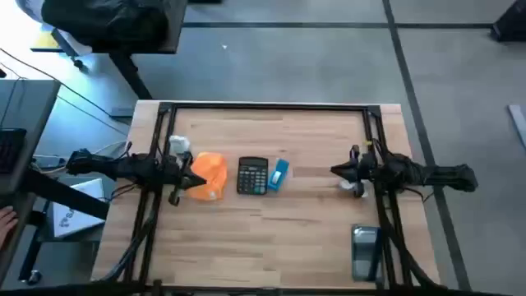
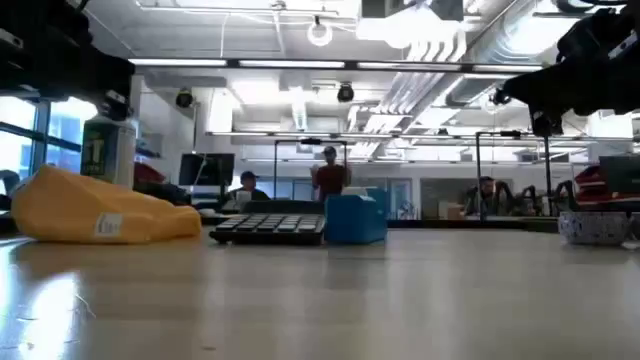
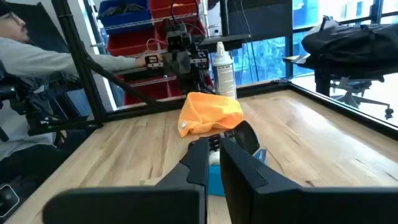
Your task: Apply microfiber cloth
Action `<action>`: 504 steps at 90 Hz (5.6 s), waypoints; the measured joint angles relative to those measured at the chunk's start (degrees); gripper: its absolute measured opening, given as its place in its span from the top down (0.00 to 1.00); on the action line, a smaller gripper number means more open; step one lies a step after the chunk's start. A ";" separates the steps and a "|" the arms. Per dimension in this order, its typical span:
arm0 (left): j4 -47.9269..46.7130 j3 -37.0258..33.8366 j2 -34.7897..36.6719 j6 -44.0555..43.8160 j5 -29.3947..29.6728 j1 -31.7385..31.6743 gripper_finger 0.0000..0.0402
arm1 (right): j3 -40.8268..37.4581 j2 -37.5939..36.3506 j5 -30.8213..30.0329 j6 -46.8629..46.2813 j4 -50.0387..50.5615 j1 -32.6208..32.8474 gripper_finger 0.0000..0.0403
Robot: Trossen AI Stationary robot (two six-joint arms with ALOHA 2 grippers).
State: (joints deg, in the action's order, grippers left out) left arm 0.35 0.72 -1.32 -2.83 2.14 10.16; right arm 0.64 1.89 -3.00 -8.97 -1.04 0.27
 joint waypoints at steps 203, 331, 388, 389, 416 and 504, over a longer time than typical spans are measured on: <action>-0.01 0.01 -0.02 0.00 0.01 0.01 1.00 | 0.00 0.01 0.00 0.00 -0.02 -0.02 0.98; 53.28 -0.03 -21.28 -2.01 4.60 0.01 1.00 | -0.02 0.04 -3.73 -16.29 -14.23 0.04 0.98; 53.56 -0.03 -31.21 -5.77 6.28 0.03 1.00 | 4.06 15.03 -11.53 -34.13 -28.43 6.96 0.98; 53.56 -0.03 -31.19 -5.57 6.28 0.03 1.00 | 4.46 15.81 -11.55 -34.15 -28.40 7.25 0.98; 53.54 -0.01 -31.21 -3.98 9.89 0.03 1.00 | 21.14 34.18 -9.39 -38.19 -18.16 14.60 0.98; 53.59 8.04 -46.61 0.52 2.74 0.00 1.00 | 52.14 71.55 12.54 -83.01 45.78 41.46 0.98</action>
State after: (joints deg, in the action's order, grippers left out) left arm 53.95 8.76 -47.94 -2.31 4.88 10.17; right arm 52.79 73.44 9.54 -91.98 44.74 41.73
